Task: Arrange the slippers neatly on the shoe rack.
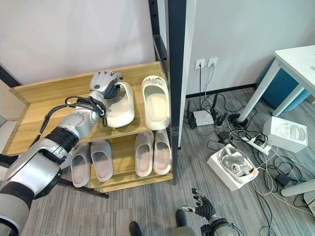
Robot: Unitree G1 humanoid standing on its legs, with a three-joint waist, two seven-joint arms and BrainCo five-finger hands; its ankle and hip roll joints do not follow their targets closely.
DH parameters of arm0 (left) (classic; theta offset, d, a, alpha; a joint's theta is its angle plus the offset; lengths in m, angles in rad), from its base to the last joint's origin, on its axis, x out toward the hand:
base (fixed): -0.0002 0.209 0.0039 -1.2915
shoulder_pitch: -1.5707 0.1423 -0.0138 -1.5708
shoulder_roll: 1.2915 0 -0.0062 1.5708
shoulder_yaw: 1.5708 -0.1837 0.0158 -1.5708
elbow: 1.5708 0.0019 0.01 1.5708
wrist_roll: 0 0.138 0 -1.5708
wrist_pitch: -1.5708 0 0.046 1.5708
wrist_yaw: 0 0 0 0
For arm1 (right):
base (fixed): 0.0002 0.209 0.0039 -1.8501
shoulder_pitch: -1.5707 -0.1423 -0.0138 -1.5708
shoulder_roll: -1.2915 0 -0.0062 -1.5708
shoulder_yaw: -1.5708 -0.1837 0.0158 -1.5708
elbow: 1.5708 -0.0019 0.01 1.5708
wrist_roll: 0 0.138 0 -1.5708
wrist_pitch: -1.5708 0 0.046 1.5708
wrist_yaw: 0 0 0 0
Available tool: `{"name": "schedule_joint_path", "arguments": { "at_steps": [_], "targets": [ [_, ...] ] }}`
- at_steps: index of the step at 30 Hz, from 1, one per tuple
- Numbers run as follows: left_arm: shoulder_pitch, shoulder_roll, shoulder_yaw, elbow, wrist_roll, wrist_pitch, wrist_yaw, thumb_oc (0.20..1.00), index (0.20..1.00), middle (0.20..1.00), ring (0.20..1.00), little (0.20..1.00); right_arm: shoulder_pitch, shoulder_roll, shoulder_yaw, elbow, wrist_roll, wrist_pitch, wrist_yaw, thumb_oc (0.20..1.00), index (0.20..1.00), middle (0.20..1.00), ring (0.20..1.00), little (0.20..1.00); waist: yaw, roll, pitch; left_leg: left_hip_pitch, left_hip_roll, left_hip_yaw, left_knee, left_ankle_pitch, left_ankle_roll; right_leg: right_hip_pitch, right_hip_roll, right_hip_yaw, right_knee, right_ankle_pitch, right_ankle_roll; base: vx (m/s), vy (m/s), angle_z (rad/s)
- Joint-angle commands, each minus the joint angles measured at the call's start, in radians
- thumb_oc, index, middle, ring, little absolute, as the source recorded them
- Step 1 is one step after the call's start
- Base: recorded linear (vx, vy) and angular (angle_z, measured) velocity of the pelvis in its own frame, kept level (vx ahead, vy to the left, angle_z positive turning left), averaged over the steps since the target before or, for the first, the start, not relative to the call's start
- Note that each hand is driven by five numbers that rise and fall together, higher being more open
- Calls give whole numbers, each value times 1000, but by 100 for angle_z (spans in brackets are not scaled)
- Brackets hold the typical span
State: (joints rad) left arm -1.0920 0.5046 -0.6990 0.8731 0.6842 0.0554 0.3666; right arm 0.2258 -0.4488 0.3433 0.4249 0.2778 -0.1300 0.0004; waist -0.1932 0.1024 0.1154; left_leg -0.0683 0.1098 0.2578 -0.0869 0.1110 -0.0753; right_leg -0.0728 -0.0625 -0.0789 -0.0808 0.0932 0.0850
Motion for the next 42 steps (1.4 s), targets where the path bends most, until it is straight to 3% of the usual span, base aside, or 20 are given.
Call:
{"name": "schedule_joint_path", "arguments": {
  "at_steps": [1,12,22,33,42],
  "targets": [
    [-133,29,48,83,2,39,33,1000,1000,1000,1000,1000,-10,17,12,-49,27,-49,-7,1000,1000,1000,1000,1000,-8,-74,-1,114,-64,-4,0,-155,16,27,-19,-43,24,-97,86,0,0,0],
    [-77,106,84,-77,57,42,50,1000,1000,1000,1000,1000,-18,31,14,-45,38,-54,-6,1000,1000,1000,1000,1000,13,-80,-2,114,-66,-18,0,-156,16,39,-21,-55,19,-99,84,-2,1,1],
    [-70,197,21,-108,174,30,28,1000,1000,1000,1000,1000,-21,26,26,-35,42,-64,3,1000,1000,1000,1000,1000,23,-85,-4,110,-66,-22,0,-155,15,38,-19,-58,19,-96,87,0,0,0],
    [-5,160,122,-168,104,34,51,1000,1000,1000,1000,1000,-20,39,24,-24,39,-56,-1,1000,1000,1000,1000,1000,32,-93,-4,107,-64,-31,0,-151,15,42,-19,-64,15,-96,81,-1,-2,3],
    [-44,73,112,-127,59,36,57,1000,1000,1000,1000,1000,-19,35,24,-30,39,-49,-8,1000,1000,1000,1000,1000,19,-95,-3,106,-64,-28,0,-150,16,37,-18,-58,15,-93,81,-2,-2,1]
  ]
}}
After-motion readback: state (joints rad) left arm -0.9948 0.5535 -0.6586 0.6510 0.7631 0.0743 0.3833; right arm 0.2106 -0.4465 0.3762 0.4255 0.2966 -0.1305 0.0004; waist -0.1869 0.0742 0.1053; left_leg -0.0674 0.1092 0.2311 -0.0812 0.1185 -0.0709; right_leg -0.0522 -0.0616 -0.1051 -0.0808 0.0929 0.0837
